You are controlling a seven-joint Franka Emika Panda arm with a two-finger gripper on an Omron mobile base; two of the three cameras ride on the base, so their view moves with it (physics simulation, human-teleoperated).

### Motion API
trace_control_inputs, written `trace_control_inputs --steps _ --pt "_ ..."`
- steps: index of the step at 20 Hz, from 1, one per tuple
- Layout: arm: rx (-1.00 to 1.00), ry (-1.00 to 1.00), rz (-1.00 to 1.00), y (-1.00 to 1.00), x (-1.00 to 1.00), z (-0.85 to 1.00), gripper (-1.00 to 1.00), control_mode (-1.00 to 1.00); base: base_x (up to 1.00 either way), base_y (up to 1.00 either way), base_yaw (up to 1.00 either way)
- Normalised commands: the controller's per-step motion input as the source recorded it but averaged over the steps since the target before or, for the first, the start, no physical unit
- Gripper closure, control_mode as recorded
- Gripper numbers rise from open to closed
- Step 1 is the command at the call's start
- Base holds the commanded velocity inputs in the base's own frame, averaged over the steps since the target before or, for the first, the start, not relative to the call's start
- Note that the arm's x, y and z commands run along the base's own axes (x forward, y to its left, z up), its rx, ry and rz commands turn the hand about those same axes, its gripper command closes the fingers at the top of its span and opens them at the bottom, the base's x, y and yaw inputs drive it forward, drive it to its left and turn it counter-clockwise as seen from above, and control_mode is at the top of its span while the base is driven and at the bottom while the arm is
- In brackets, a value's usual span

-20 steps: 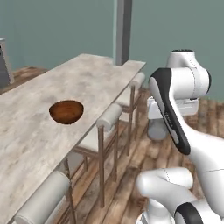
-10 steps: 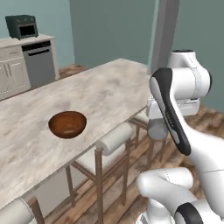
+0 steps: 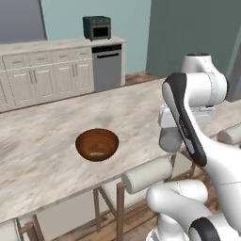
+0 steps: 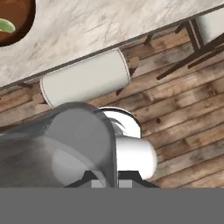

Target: There is a bowl on the dining counter. Grab a lemon wedge from the fridge and place it in the bowl. Then get the liquor bottle and glass cup from the cabinet and place them next to the bowl.

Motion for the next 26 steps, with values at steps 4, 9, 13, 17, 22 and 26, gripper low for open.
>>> trace_control_inputs --steps 4,9,13,17,22,26 --pt "0.0 0.0 0.0 0.0 0.0 0.0 1.0 1.0 0.97 0.0 0.6" --pt "0.0 0.0 0.0 0.0 0.0 0.0 1.0 1.0 0.99 -0.06 0.5" --pt "0.0 0.05 0.24 -0.15 0.66 -0.26 1.0 -1.0 0.22 -0.04 0.1" --pt "0.0 0.05 0.2 -0.35 0.83 -0.39 1.0 -1.0 0.0 0.0 0.0" --pt "0.0 0.05 0.12 -0.38 0.84 -0.48 1.0 -1.0 0.0 0.0 0.0" --pt "0.0 0.05 0.1 -0.17 0.96 -0.44 1.0 -1.0 0.0 0.0 0.0"
